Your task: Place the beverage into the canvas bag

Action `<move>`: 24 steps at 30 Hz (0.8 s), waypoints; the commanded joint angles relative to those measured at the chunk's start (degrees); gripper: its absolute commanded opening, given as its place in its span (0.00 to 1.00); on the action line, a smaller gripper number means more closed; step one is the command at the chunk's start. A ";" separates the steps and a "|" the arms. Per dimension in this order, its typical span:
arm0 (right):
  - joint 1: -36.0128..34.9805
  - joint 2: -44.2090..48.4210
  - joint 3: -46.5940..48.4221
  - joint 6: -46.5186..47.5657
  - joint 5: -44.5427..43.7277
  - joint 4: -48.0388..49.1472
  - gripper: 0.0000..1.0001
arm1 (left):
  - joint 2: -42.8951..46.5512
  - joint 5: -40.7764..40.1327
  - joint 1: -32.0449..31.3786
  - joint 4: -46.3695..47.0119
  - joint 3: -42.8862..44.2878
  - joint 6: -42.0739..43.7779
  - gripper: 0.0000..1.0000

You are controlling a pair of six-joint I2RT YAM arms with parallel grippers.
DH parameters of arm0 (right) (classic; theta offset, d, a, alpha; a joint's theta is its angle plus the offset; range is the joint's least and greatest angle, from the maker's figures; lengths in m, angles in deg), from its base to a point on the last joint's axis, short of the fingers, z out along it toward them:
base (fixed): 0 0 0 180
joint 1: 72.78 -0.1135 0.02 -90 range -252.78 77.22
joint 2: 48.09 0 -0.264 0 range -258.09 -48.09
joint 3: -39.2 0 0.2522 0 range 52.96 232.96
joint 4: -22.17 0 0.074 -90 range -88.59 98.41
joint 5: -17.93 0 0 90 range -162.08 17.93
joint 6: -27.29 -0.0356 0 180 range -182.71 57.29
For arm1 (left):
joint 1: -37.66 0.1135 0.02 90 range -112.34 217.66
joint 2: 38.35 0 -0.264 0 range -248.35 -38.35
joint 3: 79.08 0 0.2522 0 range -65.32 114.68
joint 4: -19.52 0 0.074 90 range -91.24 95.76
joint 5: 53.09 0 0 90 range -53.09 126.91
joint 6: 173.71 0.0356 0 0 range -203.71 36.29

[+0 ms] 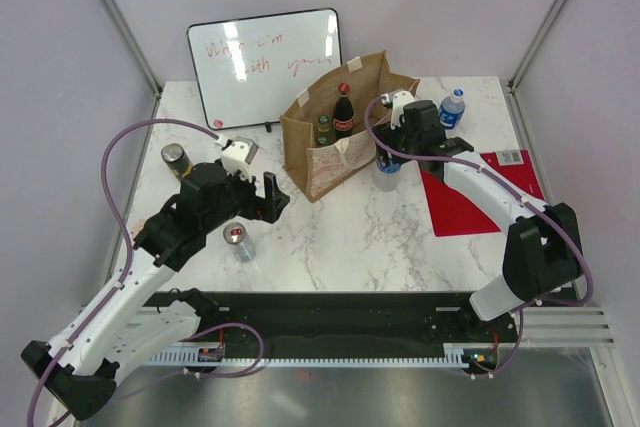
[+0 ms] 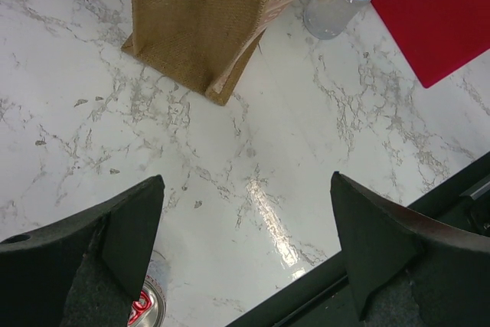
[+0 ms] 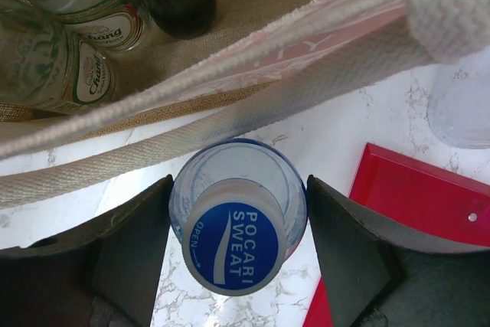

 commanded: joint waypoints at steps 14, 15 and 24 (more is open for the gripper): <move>0.03 3.95 4.46 -0.25 -3.63 -6.34 0.14 | 1.00 -2.80 0.16 2.55 -0.60 2.30 0.96; 0.11 5.00 5.00 -0.34 -3.55 -7.23 0.10 | 0.91 -2.80 0.16 2.46 -0.51 2.30 0.96; 0.11 13.71 16.15 -0.60 -3.28 -15.67 0.00 | 0.82 -2.45 0.16 2.55 -0.51 2.30 0.96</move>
